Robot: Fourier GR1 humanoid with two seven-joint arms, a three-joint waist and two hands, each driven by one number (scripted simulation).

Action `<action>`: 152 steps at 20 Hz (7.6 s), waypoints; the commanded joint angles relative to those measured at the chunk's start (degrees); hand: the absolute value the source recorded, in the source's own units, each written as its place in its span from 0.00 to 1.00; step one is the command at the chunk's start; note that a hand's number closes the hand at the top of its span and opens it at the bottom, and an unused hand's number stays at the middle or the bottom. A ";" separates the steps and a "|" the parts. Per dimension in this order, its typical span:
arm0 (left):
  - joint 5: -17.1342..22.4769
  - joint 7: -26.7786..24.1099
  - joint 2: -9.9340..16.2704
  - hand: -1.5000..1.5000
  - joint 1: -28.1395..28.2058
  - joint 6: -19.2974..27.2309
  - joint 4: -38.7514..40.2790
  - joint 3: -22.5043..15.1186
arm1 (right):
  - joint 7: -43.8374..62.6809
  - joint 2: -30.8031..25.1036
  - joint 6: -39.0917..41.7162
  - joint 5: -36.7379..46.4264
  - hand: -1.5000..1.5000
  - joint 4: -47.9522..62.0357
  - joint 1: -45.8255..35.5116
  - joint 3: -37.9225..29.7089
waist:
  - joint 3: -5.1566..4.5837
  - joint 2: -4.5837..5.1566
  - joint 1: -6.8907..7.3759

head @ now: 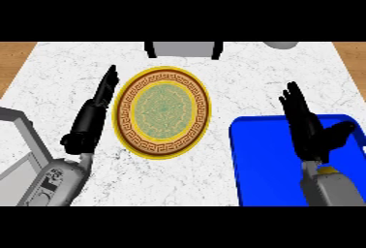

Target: Pick the lemon from the tray and place it in the plate

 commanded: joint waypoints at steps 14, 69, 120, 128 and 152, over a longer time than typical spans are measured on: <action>-0.67 -1.42 12.27 0.50 20.62 -0.05 2.97 8.05 | -23.06 15.14 -34.45 0.11 0.00 -22.43 16.85 -27.40 | 0.85 -1.30 -2.39; -9.14 -1.76 4.95 0.50 20.74 -9.52 2.10 17.19 | 32.27 -12.65 8.72 17.60 0.00 -8.59 21.82 -10.01 | 0.89 -0.49 -0.94; -14.66 -3.24 -0.36 0.50 24.79 -14.46 -2.17 23.44 | 57.77 6.84 16.64 99.57 1.00 -47.92 5.37 29.75 | 0.80 -0.68 -0.33; -14.53 0.99 -0.25 0.50 22.73 -16.22 -5.02 23.44 | 66.93 15.50 18.33 92.12 1.00 -29.52 -18.49 29.99 | 0.85 -0.48 0.33; -15.81 -0.30 -0.61 0.50 18.11 -17.88 -1.11 22.77 | 60.88 15.65 -18.92 55.25 1.00 23.83 -42.68 23.31 | 0.92 0.58 3.62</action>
